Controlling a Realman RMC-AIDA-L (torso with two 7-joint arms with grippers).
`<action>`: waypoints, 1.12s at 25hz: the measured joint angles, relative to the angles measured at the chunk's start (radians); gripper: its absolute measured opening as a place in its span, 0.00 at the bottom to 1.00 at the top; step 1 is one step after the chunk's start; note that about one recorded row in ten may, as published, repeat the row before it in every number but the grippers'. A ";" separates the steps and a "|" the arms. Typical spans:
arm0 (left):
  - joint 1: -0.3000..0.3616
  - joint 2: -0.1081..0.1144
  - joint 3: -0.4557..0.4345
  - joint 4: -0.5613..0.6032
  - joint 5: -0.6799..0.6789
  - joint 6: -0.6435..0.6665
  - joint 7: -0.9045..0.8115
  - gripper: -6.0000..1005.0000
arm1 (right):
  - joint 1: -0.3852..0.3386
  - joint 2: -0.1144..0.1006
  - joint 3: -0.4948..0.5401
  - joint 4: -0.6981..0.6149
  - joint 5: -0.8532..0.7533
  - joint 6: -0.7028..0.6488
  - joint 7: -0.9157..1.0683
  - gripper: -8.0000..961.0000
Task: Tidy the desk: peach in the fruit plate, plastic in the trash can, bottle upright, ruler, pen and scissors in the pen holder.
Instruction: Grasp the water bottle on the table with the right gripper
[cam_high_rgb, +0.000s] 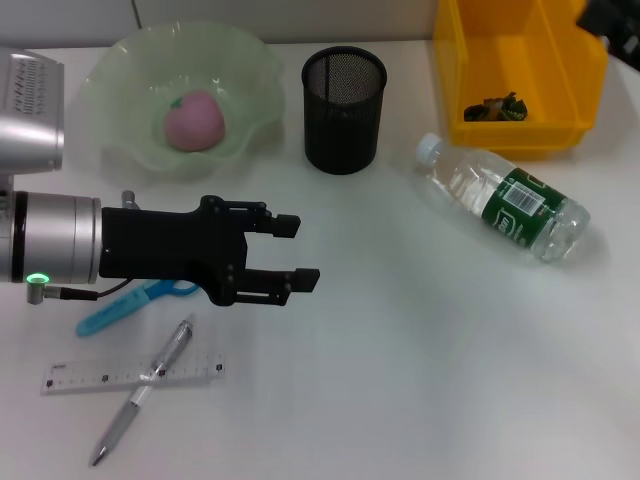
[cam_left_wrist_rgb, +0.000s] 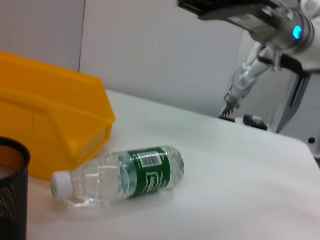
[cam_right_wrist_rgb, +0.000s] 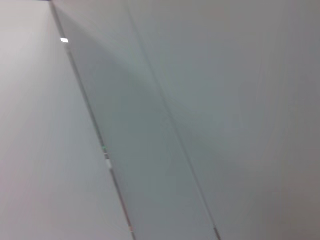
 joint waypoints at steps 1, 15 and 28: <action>0.001 0.001 0.000 -0.006 -0.013 0.001 0.008 0.68 | -0.017 0.000 0.006 0.013 -0.001 -0.036 -0.044 0.64; 0.032 0.001 -0.001 -0.013 -0.124 0.005 0.043 0.68 | -0.116 0.008 0.005 0.410 -0.005 -0.213 -0.576 0.64; 0.014 -0.001 0.003 -0.050 -0.146 -0.004 0.043 0.67 | -0.119 0.000 0.042 0.403 -0.005 -0.179 -0.459 0.67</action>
